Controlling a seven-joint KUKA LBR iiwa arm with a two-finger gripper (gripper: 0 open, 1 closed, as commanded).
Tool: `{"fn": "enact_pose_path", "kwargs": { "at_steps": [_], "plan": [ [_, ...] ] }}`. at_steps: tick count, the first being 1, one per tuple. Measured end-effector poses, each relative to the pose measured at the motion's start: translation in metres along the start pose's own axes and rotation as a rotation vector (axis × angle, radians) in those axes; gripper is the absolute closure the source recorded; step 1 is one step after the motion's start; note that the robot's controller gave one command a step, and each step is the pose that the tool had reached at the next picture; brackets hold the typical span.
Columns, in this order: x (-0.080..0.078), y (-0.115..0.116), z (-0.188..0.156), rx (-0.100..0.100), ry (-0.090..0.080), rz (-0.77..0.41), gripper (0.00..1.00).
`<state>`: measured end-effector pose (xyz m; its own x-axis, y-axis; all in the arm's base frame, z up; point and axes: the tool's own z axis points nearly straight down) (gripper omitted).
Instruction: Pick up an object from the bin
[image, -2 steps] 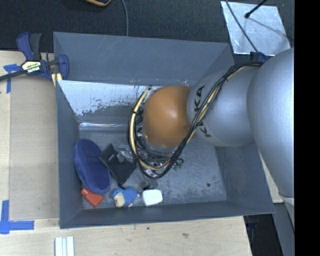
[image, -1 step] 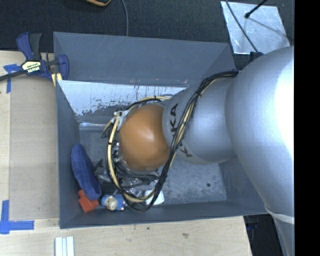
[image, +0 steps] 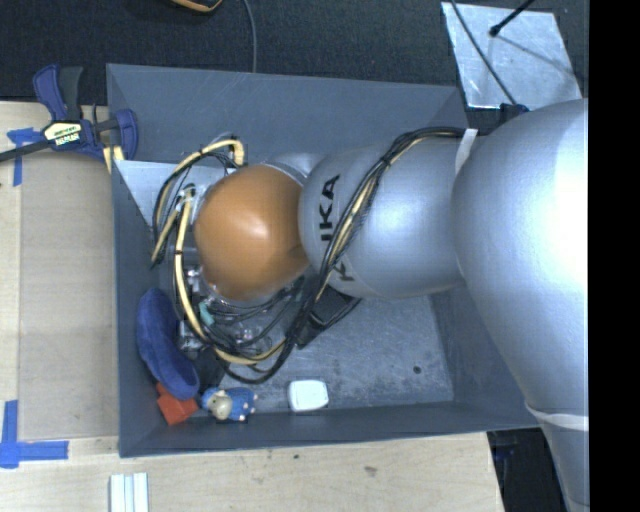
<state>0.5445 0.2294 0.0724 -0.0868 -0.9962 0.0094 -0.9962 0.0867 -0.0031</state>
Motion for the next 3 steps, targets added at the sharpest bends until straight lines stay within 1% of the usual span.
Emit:
{"fn": "enact_pose_path", "kwargs": {
  "at_steps": [1, 2, 3],
  "plan": [
    [-0.004, 0.000, -0.002, 0.005, -0.011, 0.002, 1.00],
    [-0.003, -0.003, -0.090, 0.006, -0.015, 0.006, 1.00],
    [-0.004, -0.004, -0.102, 0.001, -0.014, 0.011, 1.00]
  ]
}}
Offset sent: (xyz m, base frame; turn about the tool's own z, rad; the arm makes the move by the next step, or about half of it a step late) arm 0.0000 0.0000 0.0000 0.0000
